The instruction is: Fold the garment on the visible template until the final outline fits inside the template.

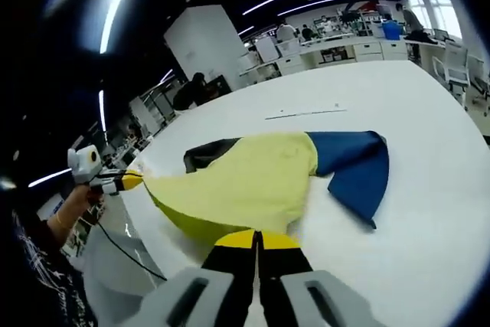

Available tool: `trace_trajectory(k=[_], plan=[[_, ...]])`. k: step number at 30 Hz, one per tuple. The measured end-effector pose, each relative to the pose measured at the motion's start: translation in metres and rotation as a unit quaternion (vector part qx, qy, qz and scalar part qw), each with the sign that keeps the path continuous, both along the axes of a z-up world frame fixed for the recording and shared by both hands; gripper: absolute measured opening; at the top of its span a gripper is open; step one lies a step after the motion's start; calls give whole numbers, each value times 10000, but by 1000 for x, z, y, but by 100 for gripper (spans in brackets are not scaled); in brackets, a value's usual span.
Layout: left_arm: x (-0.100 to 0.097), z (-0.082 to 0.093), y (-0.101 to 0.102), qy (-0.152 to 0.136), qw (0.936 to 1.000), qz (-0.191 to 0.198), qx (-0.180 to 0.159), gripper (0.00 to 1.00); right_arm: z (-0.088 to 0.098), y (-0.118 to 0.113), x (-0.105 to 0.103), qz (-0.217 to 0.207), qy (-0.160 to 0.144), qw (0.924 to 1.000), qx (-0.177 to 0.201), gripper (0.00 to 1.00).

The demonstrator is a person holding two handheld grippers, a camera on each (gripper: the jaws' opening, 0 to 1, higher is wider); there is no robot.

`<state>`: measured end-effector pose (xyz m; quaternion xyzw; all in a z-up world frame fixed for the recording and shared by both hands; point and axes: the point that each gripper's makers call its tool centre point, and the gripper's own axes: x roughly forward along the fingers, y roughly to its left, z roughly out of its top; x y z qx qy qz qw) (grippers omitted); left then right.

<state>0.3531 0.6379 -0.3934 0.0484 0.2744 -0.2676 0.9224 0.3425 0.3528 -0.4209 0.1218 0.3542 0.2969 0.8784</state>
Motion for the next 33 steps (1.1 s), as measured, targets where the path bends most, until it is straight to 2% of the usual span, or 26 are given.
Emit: trace_trajectory(k=[9, 14, 22, 24, 30, 33], plan=[[-20, -13, 6, 253, 9997, -2, 28, 0, -16, 6, -30, 201, 193, 9996, -1, 0], [-25, -28, 3, 454, 9989, -37, 52, 0, -33, 4, -40, 237, 234, 9992, -238, 0], [-29, -49, 3, 605, 9979, 9, 213, 0, -56, -3, -41, 105, 337, 9989, -311, 0], [-31, -54, 1, 678, 9975, 11, 176, 0, -60, -6, -40, 113, 266, 9986, -453, 0], [-40, -75, 2, 1014, 9945, 6, 263, 0, -75, -10, -43, 129, 343, 9972, -653, 0], [-43, -76, 2, 1057, 9939, -12, 305, 0, -78, -11, -43, 132, 348, 9971, -663, 0]])
